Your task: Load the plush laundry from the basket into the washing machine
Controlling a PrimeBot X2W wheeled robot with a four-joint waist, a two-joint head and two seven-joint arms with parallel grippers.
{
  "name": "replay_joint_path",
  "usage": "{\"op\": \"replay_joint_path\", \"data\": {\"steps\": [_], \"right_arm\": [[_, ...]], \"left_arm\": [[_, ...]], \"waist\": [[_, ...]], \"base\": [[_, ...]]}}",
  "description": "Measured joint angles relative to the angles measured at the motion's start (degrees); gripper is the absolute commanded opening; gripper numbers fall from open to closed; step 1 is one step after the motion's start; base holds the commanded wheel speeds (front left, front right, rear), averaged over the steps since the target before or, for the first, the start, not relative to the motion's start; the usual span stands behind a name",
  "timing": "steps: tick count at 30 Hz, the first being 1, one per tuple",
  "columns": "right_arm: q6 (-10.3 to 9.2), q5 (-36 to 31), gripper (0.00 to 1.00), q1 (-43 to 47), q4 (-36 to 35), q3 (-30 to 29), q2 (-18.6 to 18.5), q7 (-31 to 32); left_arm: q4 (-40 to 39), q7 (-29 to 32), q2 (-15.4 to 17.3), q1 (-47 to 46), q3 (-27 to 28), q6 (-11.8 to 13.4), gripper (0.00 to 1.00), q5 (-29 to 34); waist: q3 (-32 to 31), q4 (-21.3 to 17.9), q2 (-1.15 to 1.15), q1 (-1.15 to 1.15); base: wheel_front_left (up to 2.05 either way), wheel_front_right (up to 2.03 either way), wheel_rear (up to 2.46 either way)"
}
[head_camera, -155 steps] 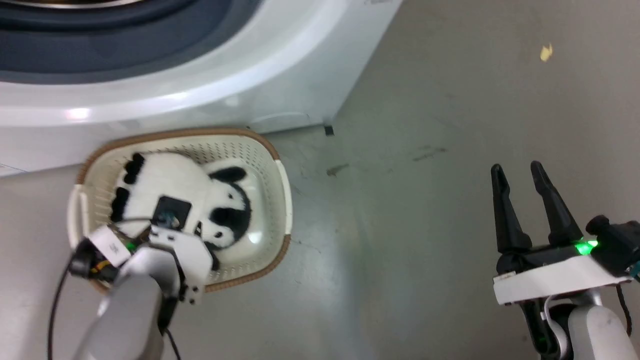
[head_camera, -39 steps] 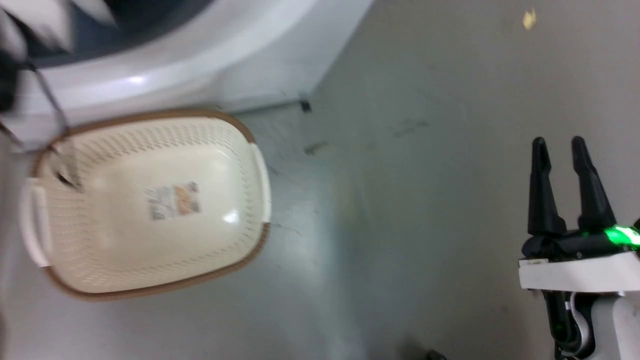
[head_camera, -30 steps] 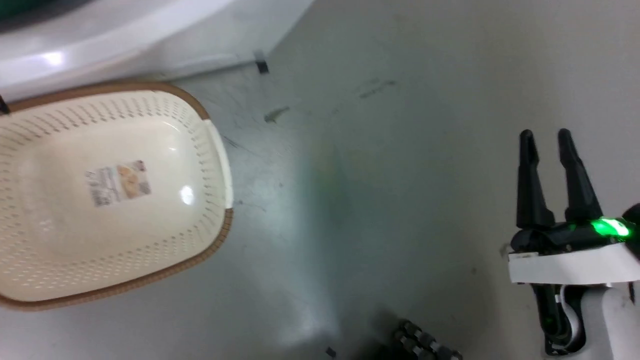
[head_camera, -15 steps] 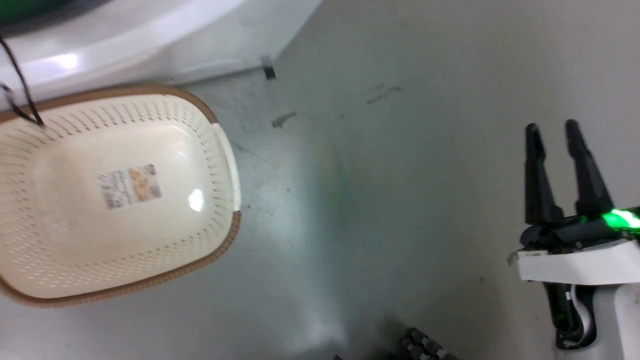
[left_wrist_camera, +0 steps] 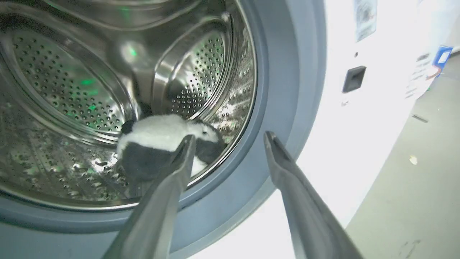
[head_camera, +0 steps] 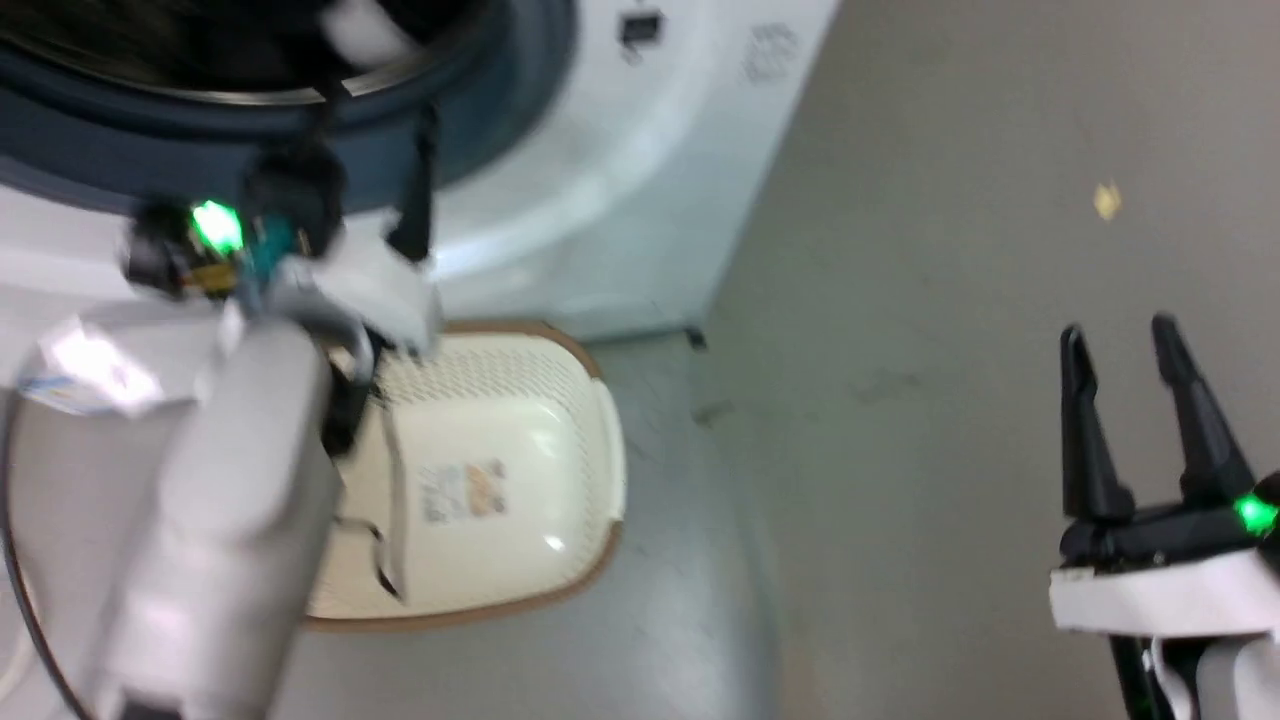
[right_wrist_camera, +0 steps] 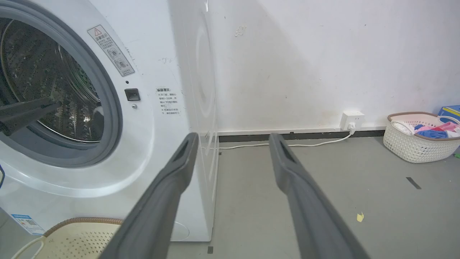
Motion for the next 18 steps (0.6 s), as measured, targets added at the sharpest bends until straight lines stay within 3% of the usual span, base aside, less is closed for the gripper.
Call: {"op": "replay_joint_path", "data": {"steps": [1,2,7,18], "right_arm": [[0.0,0.0,1.0,0.0,0.0,0.0,0.0,0.0],[0.0,-0.53,1.0,1.54,0.15,0.29,-0.01,0.0],[0.0,-1.56,1.0,4.78,0.62,0.57,0.03,0.0],[0.0,-2.79,1.0,10.15,4.15,1.11,0.68,0.0]], "left_arm": [[0.0,0.0,0.0,0.0,0.0,0.0,1.0,0.0],[-4.78,0.0,-0.82,5.7,1.11,0.69,1.0,-0.88],[-13.58,0.0,-2.61,19.61,3.75,2.94,1.0,-2.8],[-26.35,0.0,-6.42,42.7,9.13,7.51,1.0,-3.83]], "waist": [[0.0,0.0,0.0,0.0],[-2.63,1.61,0.0,0.0],[-8.74,5.47,0.0,0.0],[-18.71,11.26,-0.01,0.0]], "base": [[0.0,0.0,0.0],[0.0,0.0,0.0],[0.0,0.0,0.0],[0.0,0.0,0.0]]}}
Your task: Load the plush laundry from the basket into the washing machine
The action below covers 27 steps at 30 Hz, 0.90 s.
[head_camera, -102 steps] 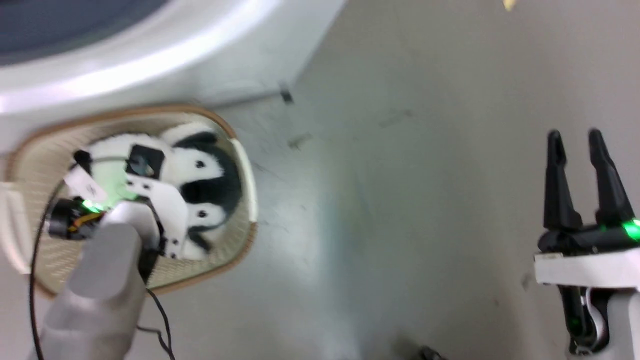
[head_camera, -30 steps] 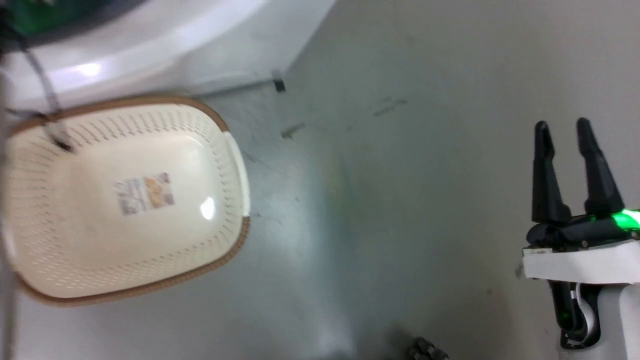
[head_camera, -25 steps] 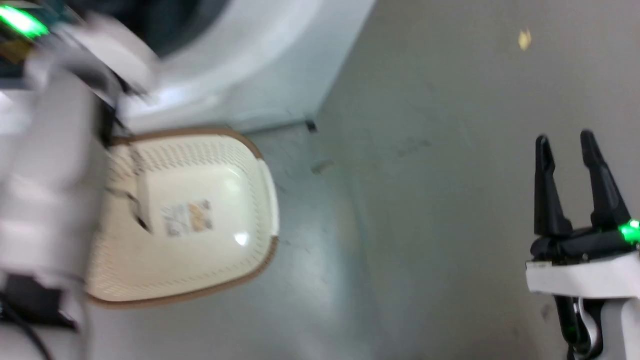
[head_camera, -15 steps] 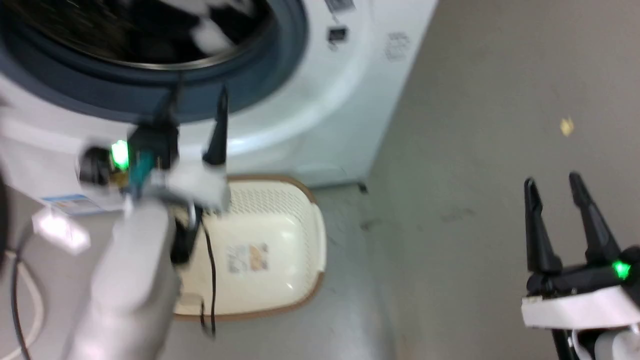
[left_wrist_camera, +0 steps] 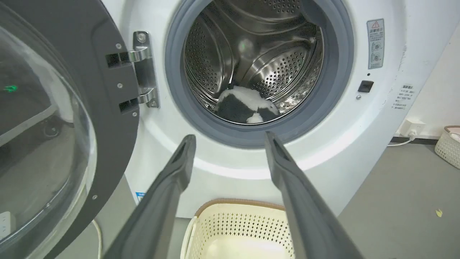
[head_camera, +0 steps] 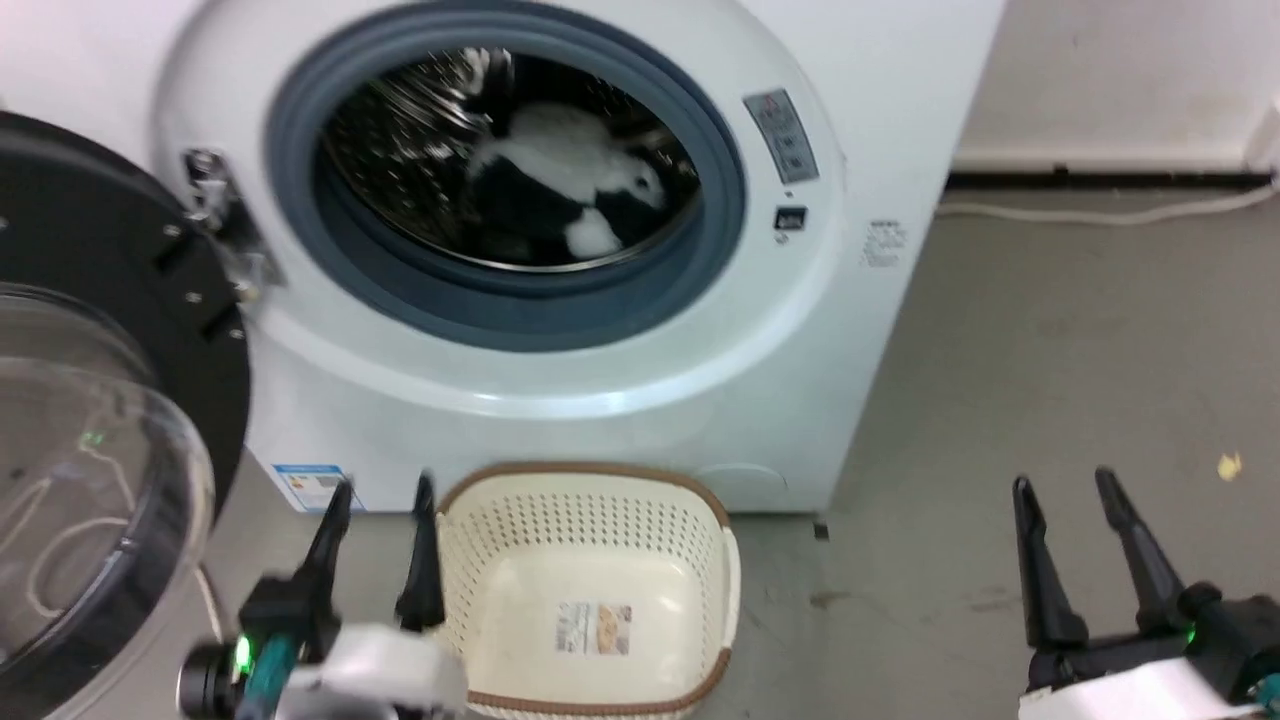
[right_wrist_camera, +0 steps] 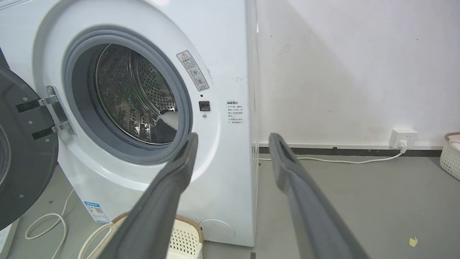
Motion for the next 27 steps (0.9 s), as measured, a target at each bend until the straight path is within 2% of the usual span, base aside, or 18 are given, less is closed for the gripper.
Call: {"op": "replay_joint_path", "data": {"steps": [6,12,13,27], "right_arm": [[0.0,-0.16,1.0,1.55,2.79,0.73,0.26,0.01],[0.0,-0.18,1.0,1.8,4.12,0.94,0.46,0.0],[0.0,-0.14,0.0,1.78,4.15,0.93,0.46,0.02],[0.0,-0.62,0.0,1.75,4.13,0.96,0.46,1.1]], "left_arm": [[-2.07,0.0,-2.4,6.32,1.99,0.47,1.0,0.46],[-2.4,0.0,-3.54,7.73,2.38,-0.29,1.0,2.23],[-2.33,0.04,-3.63,7.8,2.36,-0.29,0.0,2.21],[-2.56,1.14,-3.75,7.79,2.76,-0.53,0.0,3.11]], "waist": [[-2.51,1.23,0.0,0.0],[-3.12,1.8,0.0,0.01],[-3.14,1.82,0.0,0.01],[-3.13,1.88,0.0,0.02]], "base": [[0.0,0.0,0.0],[0.0,0.0,0.0],[0.0,0.0,0.0],[0.0,0.0,0.0]]}}
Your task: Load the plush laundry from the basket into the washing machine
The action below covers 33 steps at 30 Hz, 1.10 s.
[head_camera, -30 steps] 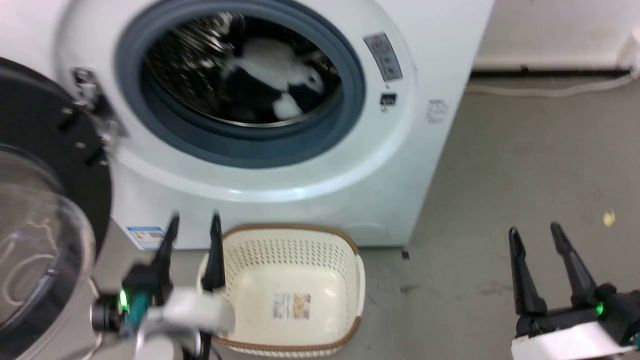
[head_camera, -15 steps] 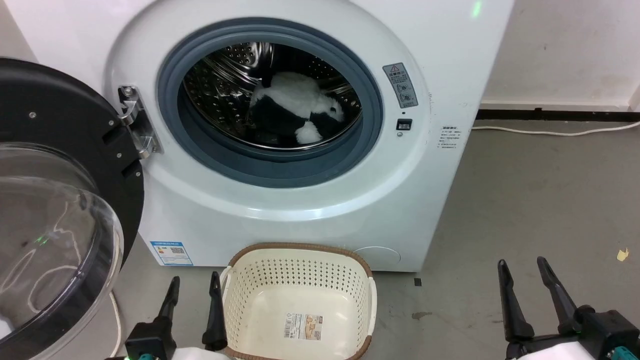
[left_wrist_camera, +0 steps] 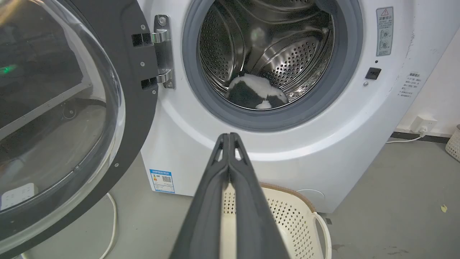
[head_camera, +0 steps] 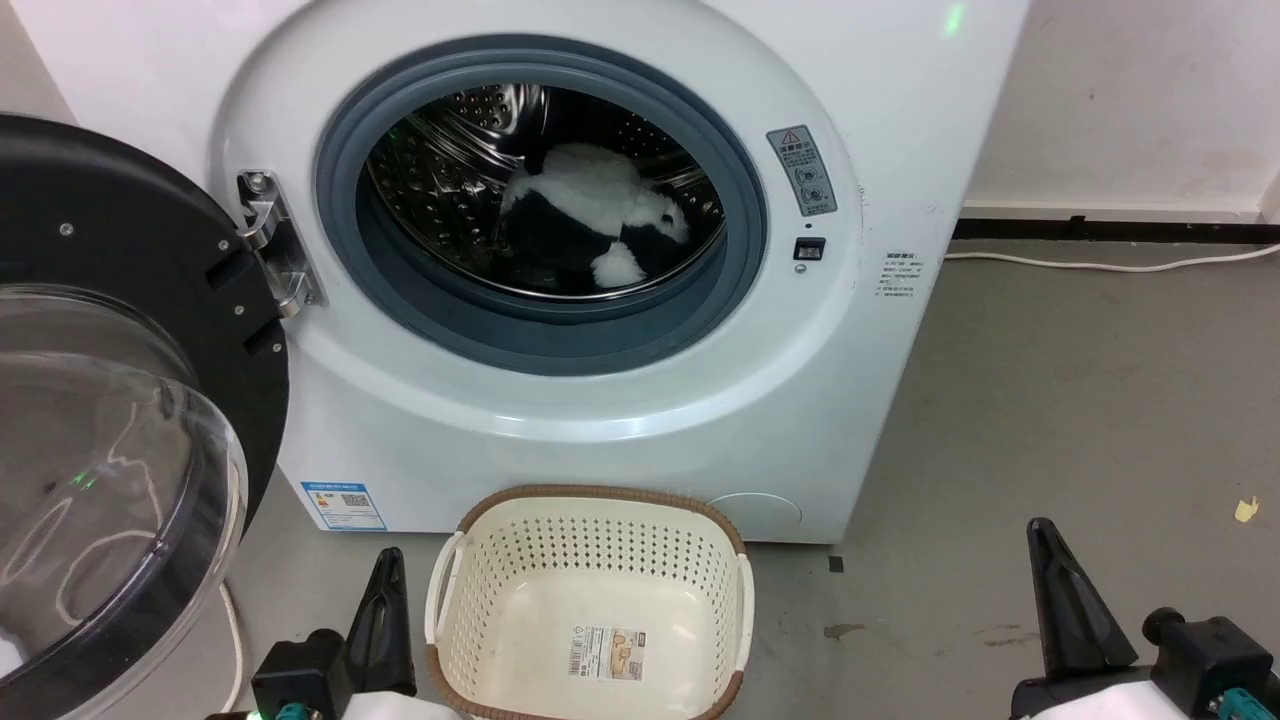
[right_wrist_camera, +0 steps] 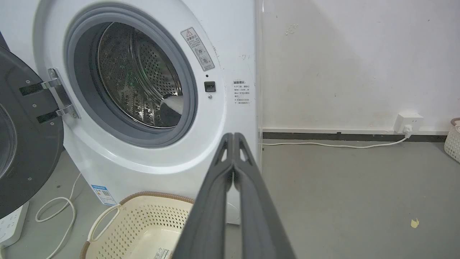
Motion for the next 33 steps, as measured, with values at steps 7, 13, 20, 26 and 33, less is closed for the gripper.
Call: {"op": "replay_joint_path", "data": {"steps": [7,13,20,26,33], "right_arm": [[0.0,-0.22,0.0,-0.05,-0.05,0.09,0.0,0.78],[0.0,-0.63,0.0,-0.12,-0.13,0.15,0.0,1.51],[0.0,-1.09,0.0,-0.15,-0.27,0.21,0.0,2.48],[0.0,-1.62,0.0,-0.23,-0.41,0.29,0.0,3.12],[0.0,-2.09,0.0,-0.74,-0.63,0.36,0.0,3.99]], "left_arm": [[-0.37,0.85,-0.19,-0.01,0.33,-0.35,0.0,0.65],[-0.69,1.48,-0.37,-0.02,0.69,-0.6,0.0,1.37],[-1.04,2.4,-0.49,-0.05,1.2,-1.01,0.0,2.1],[-1.29,3.03,-0.56,-0.17,1.57,-1.34,0.0,3.11],[-1.67,3.94,-0.73,-0.37,1.86,-1.53,0.0,3.7]], "waist": [[0.02,0.03,0.0,0.0],[0.03,0.07,0.0,0.0],[0.05,0.1,0.0,0.0],[0.06,0.12,0.0,0.0],[0.07,0.16,0.0,0.0]], "base": [[0.0,0.0,0.0],[0.0,0.0,0.0],[0.0,0.0,0.0],[0.0,0.0,0.0],[0.0,0.0,0.0]]}}
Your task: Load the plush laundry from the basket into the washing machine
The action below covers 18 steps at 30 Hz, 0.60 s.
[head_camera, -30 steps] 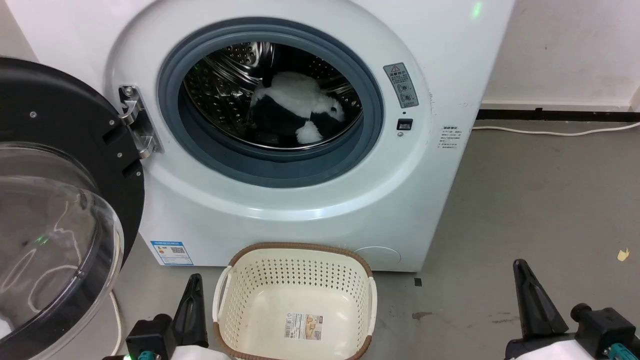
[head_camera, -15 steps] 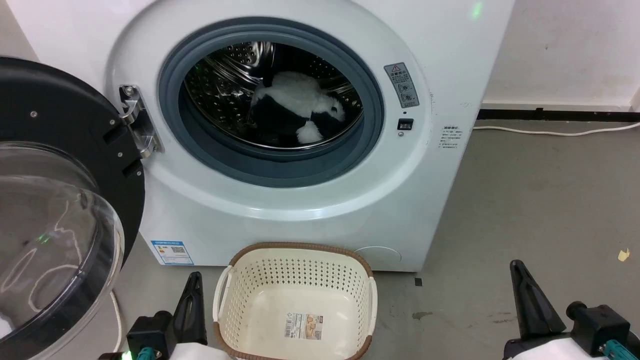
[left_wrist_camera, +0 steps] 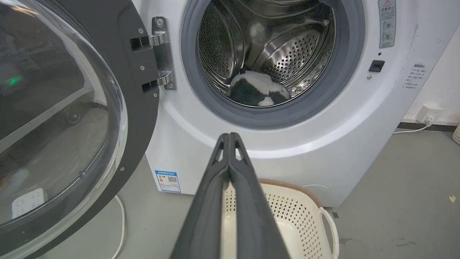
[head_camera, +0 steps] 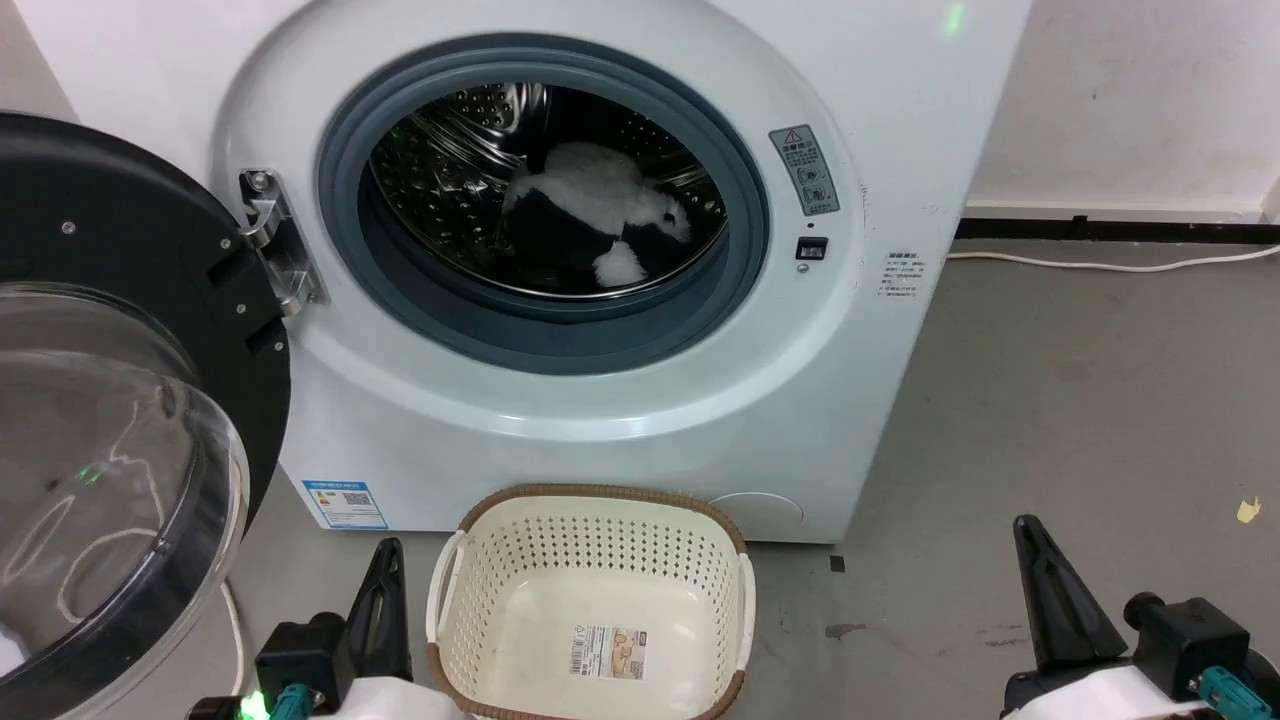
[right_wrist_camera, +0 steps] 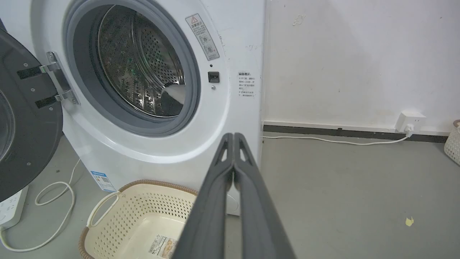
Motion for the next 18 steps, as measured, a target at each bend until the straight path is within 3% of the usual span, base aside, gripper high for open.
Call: {"op": "replay_joint_path", "data": {"steps": [18], "right_arm": [[0.0,-1.43,0.0,-0.53,-0.41,0.22,0.0,2.08]], "left_arm": [[-0.91,2.07,-0.26,-0.51,0.98,-1.0,0.0,2.07]], "waist": [[0.04,0.08,0.0,0.0]], "base": [[0.0,0.0,0.0]]}}
